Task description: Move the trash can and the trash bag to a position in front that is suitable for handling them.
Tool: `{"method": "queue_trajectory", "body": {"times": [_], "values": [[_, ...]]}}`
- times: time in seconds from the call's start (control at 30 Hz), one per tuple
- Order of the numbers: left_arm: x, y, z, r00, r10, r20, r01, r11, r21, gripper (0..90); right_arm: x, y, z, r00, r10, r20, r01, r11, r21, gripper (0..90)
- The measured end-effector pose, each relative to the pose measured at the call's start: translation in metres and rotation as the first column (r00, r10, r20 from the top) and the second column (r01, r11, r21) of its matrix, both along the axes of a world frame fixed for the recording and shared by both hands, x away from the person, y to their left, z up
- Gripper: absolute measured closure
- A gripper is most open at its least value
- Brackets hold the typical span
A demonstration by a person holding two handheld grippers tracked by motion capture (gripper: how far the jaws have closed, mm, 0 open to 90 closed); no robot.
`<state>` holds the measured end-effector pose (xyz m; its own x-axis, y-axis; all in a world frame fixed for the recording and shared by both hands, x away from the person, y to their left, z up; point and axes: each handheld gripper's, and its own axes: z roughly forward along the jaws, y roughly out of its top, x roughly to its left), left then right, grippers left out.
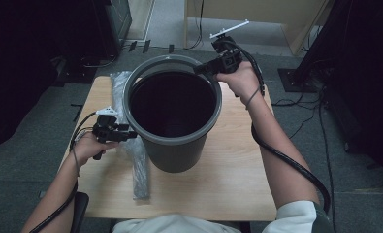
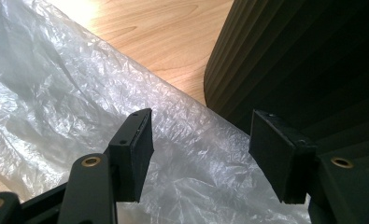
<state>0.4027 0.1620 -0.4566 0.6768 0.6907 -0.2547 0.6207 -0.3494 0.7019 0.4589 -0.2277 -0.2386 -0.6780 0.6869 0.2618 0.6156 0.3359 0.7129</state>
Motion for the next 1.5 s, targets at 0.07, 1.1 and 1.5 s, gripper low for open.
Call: {"method": "queue_trajectory", "body": {"times": [0.07, 1.1, 1.5], "values": [[0.0, 0.0, 0.0, 1.0, -0.001, 0.0, 0.001, 1.0, -0.001, 39.3, 0.002, -0.002, -0.002, 0.9991, -0.013, -0.04, 0.014, 0.9997, 0.021, 77.3], [0.0, 0.0, 0.0, 1.0, 0.002, 0.0, -0.002, 1.0, -0.001, 39.4, -0.011, 0.001, -0.005, 0.9956, -0.009, 0.094, 0.023, 0.9894, -0.143, 70.7], [0.0, 0.0, 0.0, 1.0, 0.002, 0.001, -0.002, 1.0, 0.001, 39.3, -0.012, 0.005, -0.012, 0.9973, -0.031, 0.066, 0.041, 0.986, -0.161, 78.2]]}}
